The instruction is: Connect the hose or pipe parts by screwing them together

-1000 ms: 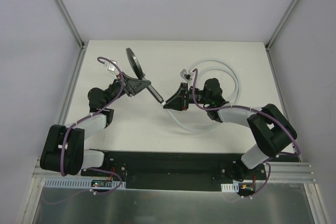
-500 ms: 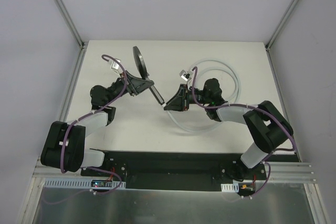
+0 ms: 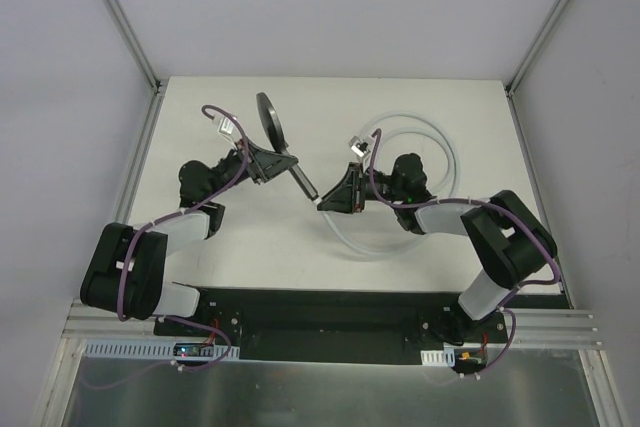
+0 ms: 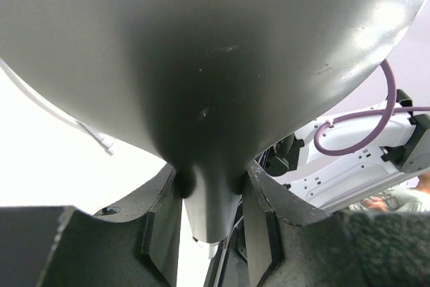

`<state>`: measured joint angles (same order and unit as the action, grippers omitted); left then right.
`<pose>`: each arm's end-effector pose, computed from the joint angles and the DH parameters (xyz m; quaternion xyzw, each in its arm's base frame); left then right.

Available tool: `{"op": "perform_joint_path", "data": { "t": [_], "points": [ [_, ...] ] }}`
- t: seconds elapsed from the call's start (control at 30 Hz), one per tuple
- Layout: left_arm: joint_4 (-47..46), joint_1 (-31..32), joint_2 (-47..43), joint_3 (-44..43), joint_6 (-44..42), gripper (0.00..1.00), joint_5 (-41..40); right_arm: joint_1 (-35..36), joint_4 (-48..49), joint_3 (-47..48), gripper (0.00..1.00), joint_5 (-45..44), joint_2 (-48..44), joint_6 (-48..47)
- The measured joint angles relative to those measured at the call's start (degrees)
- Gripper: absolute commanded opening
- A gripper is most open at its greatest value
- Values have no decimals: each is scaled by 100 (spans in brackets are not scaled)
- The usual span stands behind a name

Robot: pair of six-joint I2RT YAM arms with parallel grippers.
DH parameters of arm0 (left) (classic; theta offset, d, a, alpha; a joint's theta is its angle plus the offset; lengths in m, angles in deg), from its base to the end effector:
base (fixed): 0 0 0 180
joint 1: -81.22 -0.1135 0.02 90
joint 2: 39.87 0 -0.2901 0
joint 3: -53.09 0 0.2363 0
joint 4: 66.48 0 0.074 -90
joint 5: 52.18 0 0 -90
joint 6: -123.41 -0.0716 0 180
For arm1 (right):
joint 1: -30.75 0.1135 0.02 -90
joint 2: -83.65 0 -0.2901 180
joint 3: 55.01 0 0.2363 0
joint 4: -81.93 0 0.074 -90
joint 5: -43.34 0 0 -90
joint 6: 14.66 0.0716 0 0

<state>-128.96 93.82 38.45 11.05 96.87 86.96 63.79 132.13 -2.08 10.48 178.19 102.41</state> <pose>0.2421 -0.1096 0.3111 0.1124 0.5856 -0.6487 0.4728 0.2449 0.2310 0.2626 -0.3919 0.5531 0.6034 0.4201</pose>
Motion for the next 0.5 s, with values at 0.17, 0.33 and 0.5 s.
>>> {"op": "perform_joint_path", "data": {
  "t": [0.17,0.33,0.5],
  "points": [
    [50,22,-28,46,-326,0,-66,-81,101,-131,31,-212,-11,0],
    [284,101,-83,170,-776,0,234,-273,483,-140,38,-713,-153,87],
    [457,90,-83,302,-979,0,313,-367,734,-144,52,-953,-229,138]
  ]
}}
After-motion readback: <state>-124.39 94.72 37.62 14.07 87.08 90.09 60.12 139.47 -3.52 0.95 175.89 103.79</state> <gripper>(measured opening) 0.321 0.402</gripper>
